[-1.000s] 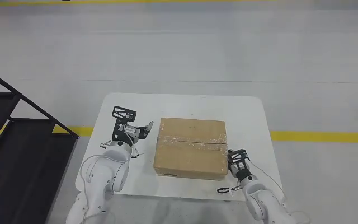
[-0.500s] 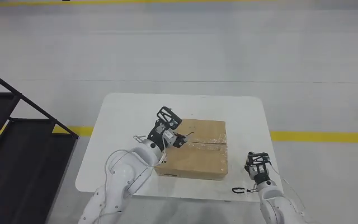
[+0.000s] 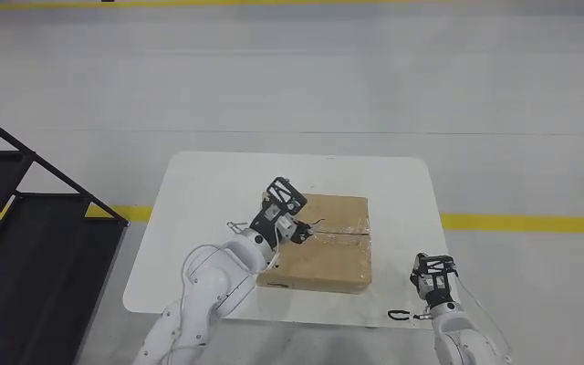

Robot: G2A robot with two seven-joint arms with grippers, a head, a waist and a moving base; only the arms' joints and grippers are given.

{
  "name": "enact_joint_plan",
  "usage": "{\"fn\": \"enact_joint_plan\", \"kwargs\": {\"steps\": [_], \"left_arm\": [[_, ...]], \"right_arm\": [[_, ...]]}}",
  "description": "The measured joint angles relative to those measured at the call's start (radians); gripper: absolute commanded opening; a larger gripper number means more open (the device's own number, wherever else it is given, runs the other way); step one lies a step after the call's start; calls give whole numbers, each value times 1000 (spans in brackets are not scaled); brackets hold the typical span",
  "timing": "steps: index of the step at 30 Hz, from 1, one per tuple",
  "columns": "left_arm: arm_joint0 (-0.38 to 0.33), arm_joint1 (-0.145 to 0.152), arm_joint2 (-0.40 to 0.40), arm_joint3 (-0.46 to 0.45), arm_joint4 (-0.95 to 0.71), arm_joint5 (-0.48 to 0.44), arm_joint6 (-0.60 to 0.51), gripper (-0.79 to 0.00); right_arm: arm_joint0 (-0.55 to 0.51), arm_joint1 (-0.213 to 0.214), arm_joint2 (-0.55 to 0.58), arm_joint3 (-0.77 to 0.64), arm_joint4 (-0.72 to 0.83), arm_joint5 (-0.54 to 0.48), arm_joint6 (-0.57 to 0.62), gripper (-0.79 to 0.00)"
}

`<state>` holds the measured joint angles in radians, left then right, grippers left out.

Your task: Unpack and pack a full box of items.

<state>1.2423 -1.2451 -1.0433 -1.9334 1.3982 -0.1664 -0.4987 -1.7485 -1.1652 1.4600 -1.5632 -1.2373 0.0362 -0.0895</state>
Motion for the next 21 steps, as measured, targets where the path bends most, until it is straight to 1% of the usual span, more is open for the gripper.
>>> {"fn": "enact_joint_plan", "kwargs": {"steps": [2, 4, 7, 9, 11, 14, 16, 21], "left_arm": [[-8, -7, 22, 10, -54, -10, 6, 0], [-33, -15, 62, 25, -78, -32, 0, 0], [-96, -37, 152, 79, -91, -45, -37, 0], [-154, -58, 219, 130, -115, -48, -71, 0], [-212, -80, 279, 189, -126, -23, -97, 0], [-275, -111, 341, 270, -150, 23, -114, 0], [-293, -121, 357, 299, -161, 33, -119, 0], [-292, -120, 357, 300, -160, 31, -120, 0]], "right_arm": [[0, 0, 5, 4, -2, -1, -1, -785], [-1, 0, 13, 5, -5, -2, -2, -785], [-5, 1, 30, 6, -5, -4, -4, -785], [-11, 1, 44, 2, -1, -4, -6, -785], [-19, 1, 54, -1, 0, -5, -8, -785], [-25, 1, 64, -3, 0, -9, -8, -785], [-28, 1, 66, -3, -2, -11, -8, -785], [-33, -1, 72, -3, 0, -11, -10, -785]]}}
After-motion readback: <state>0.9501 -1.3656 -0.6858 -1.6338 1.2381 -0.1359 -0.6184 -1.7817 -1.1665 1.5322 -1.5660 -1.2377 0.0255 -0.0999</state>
